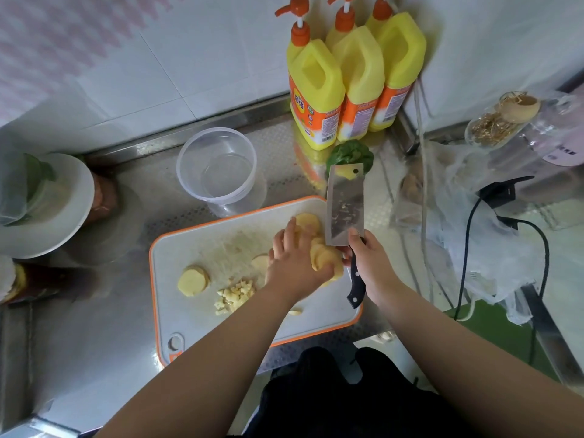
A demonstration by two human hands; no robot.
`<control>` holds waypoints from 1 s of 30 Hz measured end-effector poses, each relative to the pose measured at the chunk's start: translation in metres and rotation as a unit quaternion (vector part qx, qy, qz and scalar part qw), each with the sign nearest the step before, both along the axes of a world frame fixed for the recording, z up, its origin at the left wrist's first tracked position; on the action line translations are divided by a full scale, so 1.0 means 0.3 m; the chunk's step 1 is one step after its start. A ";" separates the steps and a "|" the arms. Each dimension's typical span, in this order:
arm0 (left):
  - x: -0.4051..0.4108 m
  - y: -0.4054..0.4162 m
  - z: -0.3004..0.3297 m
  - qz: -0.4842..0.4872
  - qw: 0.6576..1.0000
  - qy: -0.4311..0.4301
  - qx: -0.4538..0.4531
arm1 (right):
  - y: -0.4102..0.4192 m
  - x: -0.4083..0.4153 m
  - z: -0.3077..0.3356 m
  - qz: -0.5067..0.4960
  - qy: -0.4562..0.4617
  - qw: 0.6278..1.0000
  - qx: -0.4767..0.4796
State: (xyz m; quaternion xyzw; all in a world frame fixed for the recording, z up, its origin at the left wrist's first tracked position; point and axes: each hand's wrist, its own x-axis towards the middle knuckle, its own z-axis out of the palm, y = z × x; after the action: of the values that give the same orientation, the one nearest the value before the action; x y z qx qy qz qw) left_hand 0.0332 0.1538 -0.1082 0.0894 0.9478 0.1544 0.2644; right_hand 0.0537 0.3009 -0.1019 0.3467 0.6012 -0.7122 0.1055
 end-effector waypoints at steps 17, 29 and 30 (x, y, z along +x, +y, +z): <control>0.151 0.018 -0.084 -0.039 0.994 0.100 -0.019 | -0.042 0.126 -0.020 -0.026 -0.013 0.991 0.130; 0.109 -0.140 -0.006 0.302 0.952 -0.024 0.046 | -0.053 0.144 -0.015 -0.032 -0.002 0.987 0.159; 0.092 -0.153 -0.001 0.313 0.948 -0.044 0.023 | -0.054 0.146 -0.013 -0.027 0.000 0.987 0.160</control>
State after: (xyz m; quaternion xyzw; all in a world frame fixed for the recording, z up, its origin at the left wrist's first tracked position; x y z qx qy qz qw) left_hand 0.0608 0.1079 -0.1084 -0.2128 0.9119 0.2546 0.2417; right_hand 0.0975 0.2847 -0.1058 0.3755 0.6980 -0.6091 0.0293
